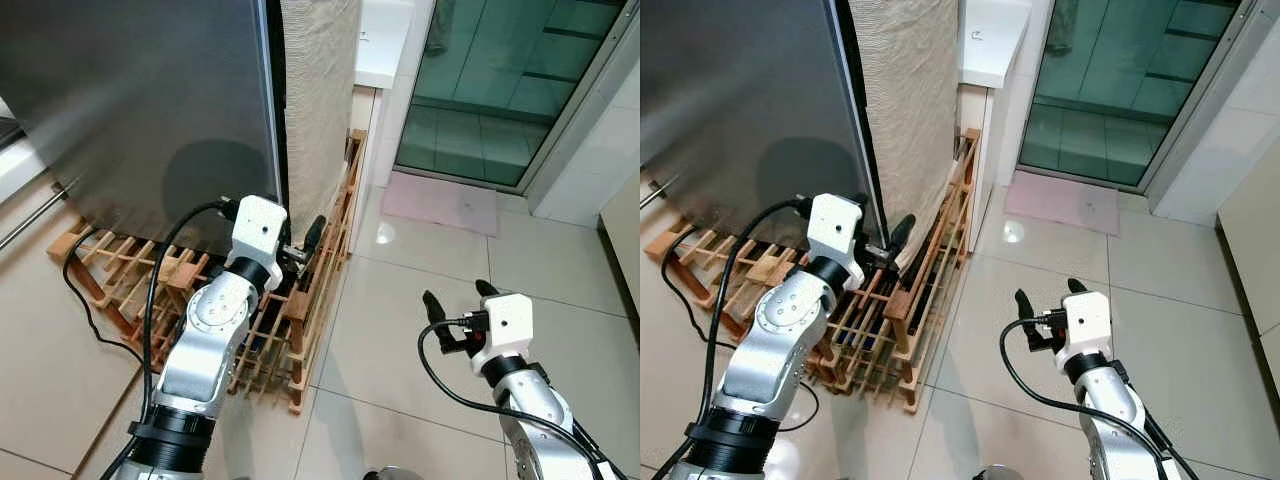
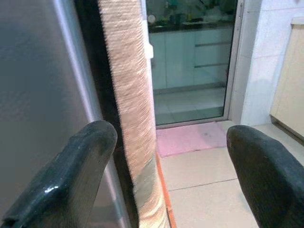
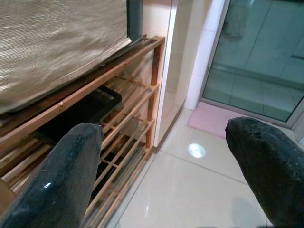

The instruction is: Restocking fridge

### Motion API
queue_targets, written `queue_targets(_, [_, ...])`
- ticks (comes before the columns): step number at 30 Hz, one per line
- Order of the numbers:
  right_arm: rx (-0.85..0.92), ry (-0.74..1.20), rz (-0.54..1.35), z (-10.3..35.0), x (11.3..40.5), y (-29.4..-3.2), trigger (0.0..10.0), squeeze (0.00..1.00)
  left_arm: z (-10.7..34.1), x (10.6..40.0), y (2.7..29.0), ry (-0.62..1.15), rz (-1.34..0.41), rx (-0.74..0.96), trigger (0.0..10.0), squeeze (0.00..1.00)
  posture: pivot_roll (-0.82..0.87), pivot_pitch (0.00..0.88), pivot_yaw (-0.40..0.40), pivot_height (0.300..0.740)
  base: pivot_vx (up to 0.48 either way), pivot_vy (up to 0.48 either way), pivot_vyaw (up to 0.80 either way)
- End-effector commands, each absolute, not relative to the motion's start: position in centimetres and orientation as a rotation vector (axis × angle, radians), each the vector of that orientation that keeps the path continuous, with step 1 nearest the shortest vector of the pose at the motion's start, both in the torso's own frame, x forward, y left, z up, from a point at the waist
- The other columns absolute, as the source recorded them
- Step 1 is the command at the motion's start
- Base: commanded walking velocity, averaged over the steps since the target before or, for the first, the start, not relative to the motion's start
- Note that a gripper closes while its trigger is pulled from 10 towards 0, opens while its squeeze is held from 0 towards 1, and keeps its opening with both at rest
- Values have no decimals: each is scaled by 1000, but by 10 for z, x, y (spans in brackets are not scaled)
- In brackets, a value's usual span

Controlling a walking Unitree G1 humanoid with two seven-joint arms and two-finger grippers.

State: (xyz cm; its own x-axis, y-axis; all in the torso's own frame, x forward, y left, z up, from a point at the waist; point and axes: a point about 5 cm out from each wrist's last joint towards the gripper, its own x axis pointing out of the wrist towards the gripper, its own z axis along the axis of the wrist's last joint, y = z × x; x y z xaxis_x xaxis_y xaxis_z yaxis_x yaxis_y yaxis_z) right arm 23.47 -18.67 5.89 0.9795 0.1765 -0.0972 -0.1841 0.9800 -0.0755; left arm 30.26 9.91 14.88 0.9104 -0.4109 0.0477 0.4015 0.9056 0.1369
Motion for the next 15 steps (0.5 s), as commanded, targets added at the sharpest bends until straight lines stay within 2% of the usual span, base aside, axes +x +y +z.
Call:
queue_targets(1, [-84,79,183,64,236,-185,10000,0,149,306,94,-72,-428,144,10000,0,-83,0,-13,731,0,0,0])
queue_targets(15, [-80,96,172,62,229,-186,10000,0,152,331,86,-59,-391,181,10000,0,-94,7,-9,731,0,0,0])
